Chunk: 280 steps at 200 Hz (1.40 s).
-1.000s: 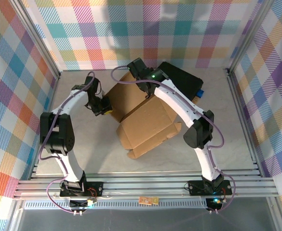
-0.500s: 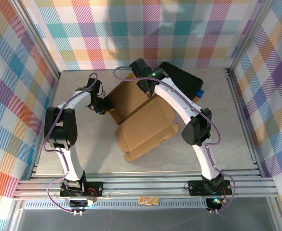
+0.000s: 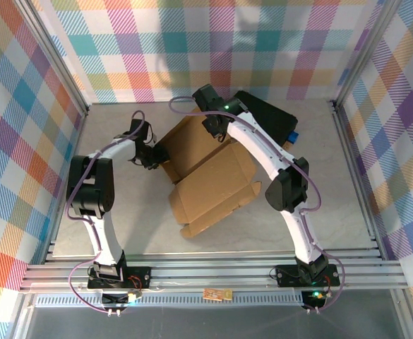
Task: Fold the paper box
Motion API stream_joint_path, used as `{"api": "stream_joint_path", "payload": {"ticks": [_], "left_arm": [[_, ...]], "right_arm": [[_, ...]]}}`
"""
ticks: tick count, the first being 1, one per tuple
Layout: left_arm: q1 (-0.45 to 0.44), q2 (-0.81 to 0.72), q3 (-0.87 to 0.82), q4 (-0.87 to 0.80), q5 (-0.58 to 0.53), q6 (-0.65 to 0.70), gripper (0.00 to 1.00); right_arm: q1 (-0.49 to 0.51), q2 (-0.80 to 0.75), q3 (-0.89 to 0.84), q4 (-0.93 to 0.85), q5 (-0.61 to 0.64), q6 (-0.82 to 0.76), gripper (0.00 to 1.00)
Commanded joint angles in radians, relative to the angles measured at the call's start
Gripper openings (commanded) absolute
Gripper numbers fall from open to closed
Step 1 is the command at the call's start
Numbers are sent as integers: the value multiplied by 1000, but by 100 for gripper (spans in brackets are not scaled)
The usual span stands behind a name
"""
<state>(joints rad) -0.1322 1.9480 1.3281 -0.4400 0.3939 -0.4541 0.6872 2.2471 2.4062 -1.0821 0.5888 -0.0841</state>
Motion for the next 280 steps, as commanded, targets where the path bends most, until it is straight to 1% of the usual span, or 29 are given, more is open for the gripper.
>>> {"api": "stream_joint_path", "payload": {"ticks": [1,30,52,60,88,111,126,133,150,176,222,243,280], "left_arm": [[-24,32,4,-3,-50,7,16],[-44,49,21,-54,-115,33,12],[-64,63,37,-106,-179,52,5],[-67,62,37,-113,-194,52,4],[-67,41,24,-95,-186,40,5],[-67,11,31,-98,-165,29,13],[-67,-14,38,-106,-154,16,14],[-67,-22,43,-115,-152,12,13],[-67,-30,68,-154,-154,8,7],[-67,-31,113,-238,-170,14,0],[-69,-35,209,-386,-214,18,0],[-69,-26,259,-436,-218,17,0],[-69,-21,289,-462,-212,20,0]], "right_arm": [[11,8,35,-48,-58,25,0],[10,6,41,-55,-57,33,0],[11,5,42,-59,-56,41,0],[11,5,42,-60,-55,43,0],[10,3,40,-65,-54,47,0],[9,3,30,-65,-52,45,0],[3,2,27,-65,-59,44,0],[-1,2,27,-66,-64,42,0],[-12,4,27,-65,-65,35,0],[-20,14,27,-71,-30,7,0],[-23,53,33,-139,77,46,0],[-23,91,79,-200,162,87,0],[-17,88,90,-211,154,120,0]]}}
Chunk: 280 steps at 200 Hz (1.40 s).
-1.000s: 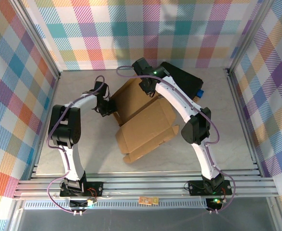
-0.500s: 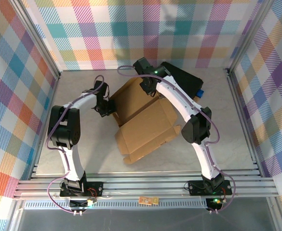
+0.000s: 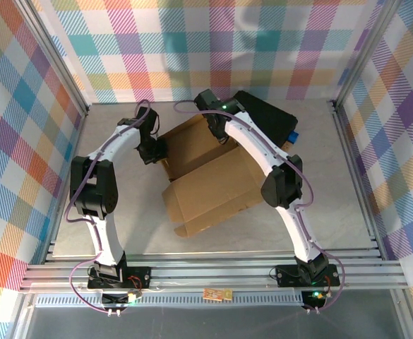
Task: Fold the paper box
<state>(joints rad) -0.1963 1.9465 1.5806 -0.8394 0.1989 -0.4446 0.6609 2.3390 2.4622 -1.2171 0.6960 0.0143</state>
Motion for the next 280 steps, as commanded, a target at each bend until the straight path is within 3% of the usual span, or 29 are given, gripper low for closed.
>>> {"api": "stream_joint_path", "payload": {"ticks": [1,31,52,79,99,126,165,200,249,280], "left_arm": [[-5,-20,36,-63,-18,10,0],[-5,-18,32,-76,-28,23,0],[-5,-24,18,-71,-26,33,0],[-3,-36,2,-70,-30,46,0],[1,-27,3,-88,-37,58,0],[16,-15,4,-118,-59,67,0],[30,-8,-12,-149,-109,57,0],[65,-1,-37,-175,-116,0,0],[140,-14,-113,-179,-138,-97,0],[198,-22,-192,-133,-64,-154,0]], "right_arm": [[9,-5,34,-75,45,21,0],[16,-29,41,-74,-18,37,0],[19,-56,42,-91,-73,70,24],[1,-112,39,-87,-167,111,41],[-28,-148,41,-86,-262,147,52],[-91,-222,-13,-94,-417,283,55],[-97,-507,-487,64,-529,593,67],[-93,-732,-928,272,-678,842,68],[-73,-855,-1216,467,-845,984,75],[-51,-926,-1463,755,-948,1113,83]]}}
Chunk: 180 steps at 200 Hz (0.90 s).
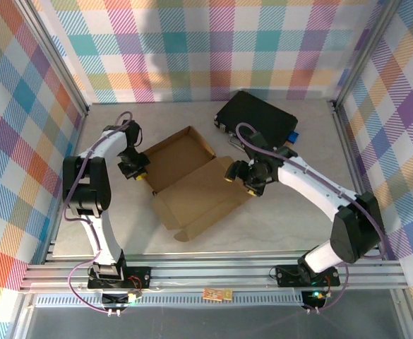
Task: Fold the paper box
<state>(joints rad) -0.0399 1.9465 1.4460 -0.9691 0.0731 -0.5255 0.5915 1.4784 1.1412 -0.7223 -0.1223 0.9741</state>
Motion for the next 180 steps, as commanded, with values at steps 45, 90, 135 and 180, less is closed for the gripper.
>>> {"api": "stream_joint_path", "payload": {"ticks": [45,90,135,180], "left_arm": [[79,3,-49,-21,86,-63,0],[80,40,-19,-40,97,-57,0],[78,58,-14,-43,127,-54,0],[77,-26,-24,-44,177,-74,50]], "right_arm": [[20,-64,-389,638,-262,211,91],[54,62,-479,1025,-342,295,90],[100,174,-404,1052,-299,317,55],[101,90,-139,371,-63,74,0]]}}
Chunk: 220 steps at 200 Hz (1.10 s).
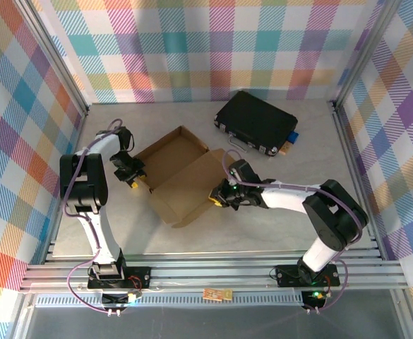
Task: Fold the paper box
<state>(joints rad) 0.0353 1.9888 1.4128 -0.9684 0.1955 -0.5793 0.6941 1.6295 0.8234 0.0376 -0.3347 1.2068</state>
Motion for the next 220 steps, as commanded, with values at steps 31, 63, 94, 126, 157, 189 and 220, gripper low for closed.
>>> {"api": "stream_joint_path", "payload": {"ticks": [31,63,94,126,157,189,220], "left_arm": [[-13,-221,11,-51,58,-74,79],[-19,-346,20,-59,72,-123,100],[-22,-407,75,-96,52,-128,99],[-50,-445,182,-74,41,-154,92],[-145,-451,315,-4,36,-339,88],[-271,-471,380,180,-22,-611,75],[-333,-462,475,231,-92,-786,74]], "right_arm": [[-11,-17,422,-741,239,-391,0],[-60,30,640,-965,285,-609,0],[-94,123,903,-1163,389,-818,0],[-93,205,1148,-1301,537,-962,0],[-47,174,1192,-1246,699,-1101,0],[37,115,1138,-1069,901,-1328,0],[98,67,1052,-827,1078,-1598,0]]}}
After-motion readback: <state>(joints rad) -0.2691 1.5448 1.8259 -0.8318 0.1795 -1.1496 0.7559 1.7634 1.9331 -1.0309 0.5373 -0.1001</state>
